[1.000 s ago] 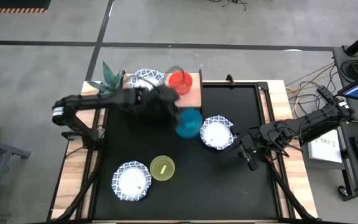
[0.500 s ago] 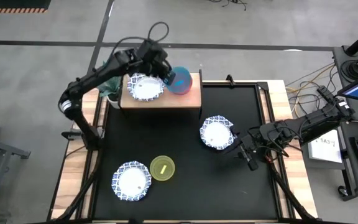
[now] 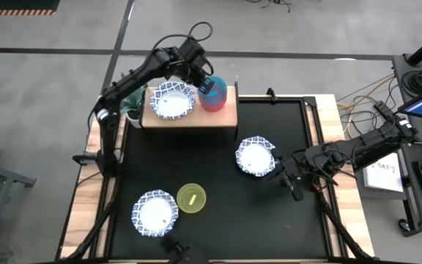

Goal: Place and stack bowls onto a shelf
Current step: Stack the blue bowl on top of the orange bowl on the shelf

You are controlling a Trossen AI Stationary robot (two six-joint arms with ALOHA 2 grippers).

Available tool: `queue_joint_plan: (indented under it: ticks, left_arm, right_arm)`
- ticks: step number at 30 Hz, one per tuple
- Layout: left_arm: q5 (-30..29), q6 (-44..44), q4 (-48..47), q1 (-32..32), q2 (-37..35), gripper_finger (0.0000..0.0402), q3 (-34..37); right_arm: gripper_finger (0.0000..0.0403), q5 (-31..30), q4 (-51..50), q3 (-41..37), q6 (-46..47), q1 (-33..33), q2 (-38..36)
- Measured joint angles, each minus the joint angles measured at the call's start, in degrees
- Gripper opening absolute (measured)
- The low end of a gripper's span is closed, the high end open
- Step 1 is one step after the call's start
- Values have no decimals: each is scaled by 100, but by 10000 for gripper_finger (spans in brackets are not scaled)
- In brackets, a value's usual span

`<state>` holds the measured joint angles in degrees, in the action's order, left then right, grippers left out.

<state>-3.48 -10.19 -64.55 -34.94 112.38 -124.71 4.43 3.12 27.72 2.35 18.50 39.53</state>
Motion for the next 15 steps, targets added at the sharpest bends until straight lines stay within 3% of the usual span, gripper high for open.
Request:
queue_joint_plan:
  ticks: [6, 15]
  left_arm:
    - [-15, 69, -116, -7, 321, 0, -365]
    - [-53, 95, -147, -11, 341, 1, -353]
  right_arm:
    - [63, -2, 5, -37, 58, 0, 0]
    - [63, -2, 11, -52, 61, 0, 0]
